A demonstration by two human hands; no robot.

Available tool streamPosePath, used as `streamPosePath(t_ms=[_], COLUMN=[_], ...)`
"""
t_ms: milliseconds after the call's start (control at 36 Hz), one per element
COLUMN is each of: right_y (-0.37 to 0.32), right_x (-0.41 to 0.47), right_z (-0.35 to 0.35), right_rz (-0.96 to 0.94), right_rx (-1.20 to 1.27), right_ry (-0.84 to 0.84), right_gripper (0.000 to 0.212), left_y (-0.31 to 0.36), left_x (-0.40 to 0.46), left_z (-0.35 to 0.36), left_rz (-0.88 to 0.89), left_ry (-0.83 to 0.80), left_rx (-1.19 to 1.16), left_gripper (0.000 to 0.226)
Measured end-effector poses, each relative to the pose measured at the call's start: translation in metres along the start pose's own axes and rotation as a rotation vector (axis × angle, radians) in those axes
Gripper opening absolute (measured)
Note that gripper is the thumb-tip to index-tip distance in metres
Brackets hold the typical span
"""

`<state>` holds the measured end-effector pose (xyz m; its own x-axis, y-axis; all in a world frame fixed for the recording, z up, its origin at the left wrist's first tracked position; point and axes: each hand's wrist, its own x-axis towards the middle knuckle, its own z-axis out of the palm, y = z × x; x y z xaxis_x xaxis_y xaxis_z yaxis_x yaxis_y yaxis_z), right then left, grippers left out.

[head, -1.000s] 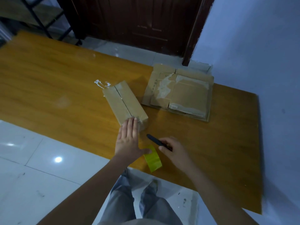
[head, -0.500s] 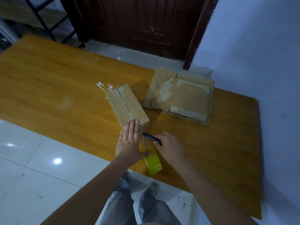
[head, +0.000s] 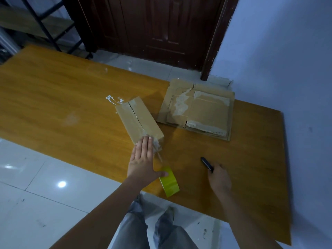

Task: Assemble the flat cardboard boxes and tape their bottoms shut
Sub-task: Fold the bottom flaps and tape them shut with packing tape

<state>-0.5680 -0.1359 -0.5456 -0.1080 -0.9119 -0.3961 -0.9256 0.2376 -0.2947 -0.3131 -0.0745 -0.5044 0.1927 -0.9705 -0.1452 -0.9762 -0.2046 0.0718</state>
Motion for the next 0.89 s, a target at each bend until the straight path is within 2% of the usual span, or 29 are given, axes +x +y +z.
streamPosePath(t_ms=[83, 139, 194, 306, 361, 417, 500, 611, 694, 778, 889], right_y=[0.000, -0.016, -0.042, -0.103, -0.122, -0.132, -0.131, -0.121, -0.117, -0.114, -0.114], right_x=[0.002, -0.004, -0.013, -0.036, -0.038, -0.039, -0.042, -0.044, -0.046, -0.049, -0.051], right_z=[0.004, 0.003, -0.002, -0.003, 0.005, 0.014, 0.026, 0.034, 0.038, 0.042, 0.045], right_rz=[0.024, -0.049, -0.150, -0.237, -0.250, -0.241, -0.187, -0.215, -0.222, -0.215, -0.219], right_rx=[-0.058, -0.064, 0.095, 0.582, 0.694, 0.794, 0.953, 0.945, 0.958, 0.975, 0.960], right_ry=[0.035, 0.111, 0.096, -0.221, -0.403, -0.483, -0.423, -0.346, -0.306, -0.280, -0.239], right_gripper=[0.025, 0.031, 0.046, 0.061, 0.054, 0.036, 0.012, 0.022, 0.023, 0.022, 0.022], left_y=[-0.001, -0.001, -0.001, -0.001, -0.001, -0.001, -0.007, -0.018, -0.020, -0.020, -0.022], left_x=[0.001, 0.001, 0.000, 0.000, 0.000, 0.001, 0.003, 0.010, 0.020, 0.032, 0.039], left_z=[0.002, 0.003, 0.003, 0.005, 0.005, 0.006, 0.007, -0.001, -0.007, -0.006, -0.003], left_rz=[0.029, 0.030, 0.024, 0.025, 0.030, 0.036, 0.076, 0.150, 0.125, 0.068, 0.082], left_ry=[0.020, 0.029, 0.025, 0.049, 0.074, 0.104, 0.179, 0.315, 0.365, 0.370, 0.395], left_rx=[0.004, 0.012, 0.014, 0.026, 0.030, 0.027, 0.047, -0.005, -0.043, -0.068, -0.039], left_gripper=[0.135, 0.135, 0.135, 0.136, 0.138, 0.138, 0.119, 0.074, 0.052, 0.047, 0.044])
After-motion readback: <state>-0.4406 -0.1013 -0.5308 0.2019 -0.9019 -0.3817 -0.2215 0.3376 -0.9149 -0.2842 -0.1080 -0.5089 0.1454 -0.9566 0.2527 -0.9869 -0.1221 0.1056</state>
